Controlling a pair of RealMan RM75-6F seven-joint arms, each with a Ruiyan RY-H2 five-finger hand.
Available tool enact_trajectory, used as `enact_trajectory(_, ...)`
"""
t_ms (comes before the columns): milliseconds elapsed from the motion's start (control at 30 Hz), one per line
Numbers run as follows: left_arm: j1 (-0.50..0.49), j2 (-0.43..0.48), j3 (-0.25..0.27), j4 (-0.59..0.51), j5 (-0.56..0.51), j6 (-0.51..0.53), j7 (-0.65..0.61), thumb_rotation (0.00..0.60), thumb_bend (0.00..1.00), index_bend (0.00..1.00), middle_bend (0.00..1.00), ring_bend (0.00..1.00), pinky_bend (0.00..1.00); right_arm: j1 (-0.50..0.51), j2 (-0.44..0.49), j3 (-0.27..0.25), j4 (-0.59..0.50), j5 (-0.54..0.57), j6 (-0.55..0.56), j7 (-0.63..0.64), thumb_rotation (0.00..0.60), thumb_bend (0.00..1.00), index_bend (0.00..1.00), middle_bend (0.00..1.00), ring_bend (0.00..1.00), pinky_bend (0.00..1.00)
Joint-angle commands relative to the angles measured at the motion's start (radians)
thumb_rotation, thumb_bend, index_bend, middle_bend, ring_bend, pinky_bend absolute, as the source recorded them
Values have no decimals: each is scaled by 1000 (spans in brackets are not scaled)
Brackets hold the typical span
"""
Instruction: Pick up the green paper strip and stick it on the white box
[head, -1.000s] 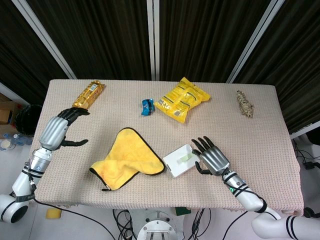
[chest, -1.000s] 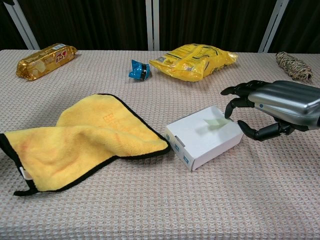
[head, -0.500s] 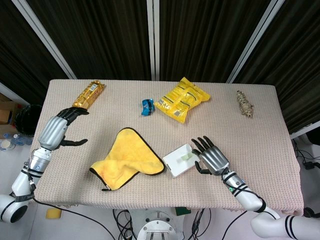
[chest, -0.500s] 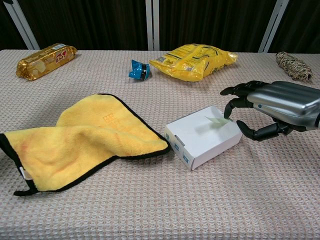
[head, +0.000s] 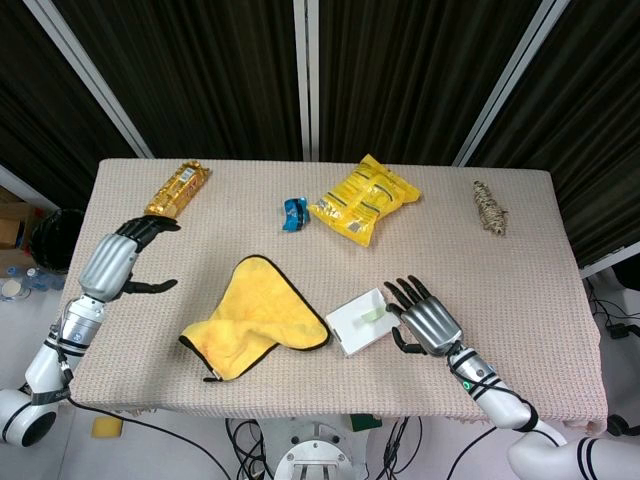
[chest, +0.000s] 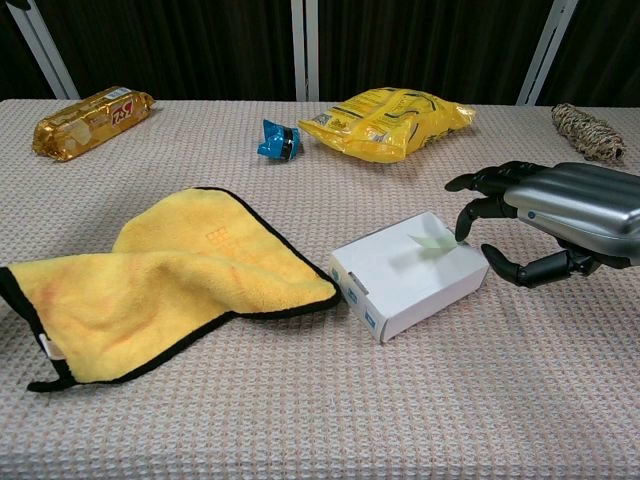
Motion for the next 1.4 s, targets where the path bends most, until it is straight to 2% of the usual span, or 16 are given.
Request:
enact_trajectory(33, 0, 0, 0, 0, -1, -1, 1, 600, 41, 255, 227, 179, 208, 1, -2, 0, 2, 4, -6, -2, 254, 620, 315, 0, 0, 0)
enact_trajectory(933, 2, 5, -1, 1, -3, 1, -3, 600, 41, 254, 227, 179, 208, 8, -14, 3, 8, 11, -29, -13, 259, 620, 318, 0, 0, 0)
enact_trajectory(1400, 0, 5, -1, 1, -1, 1, -4, 600, 40, 254, 227, 179, 208, 4, -6, 16, 9, 1, -7, 5, 258, 620, 319, 0, 0, 0)
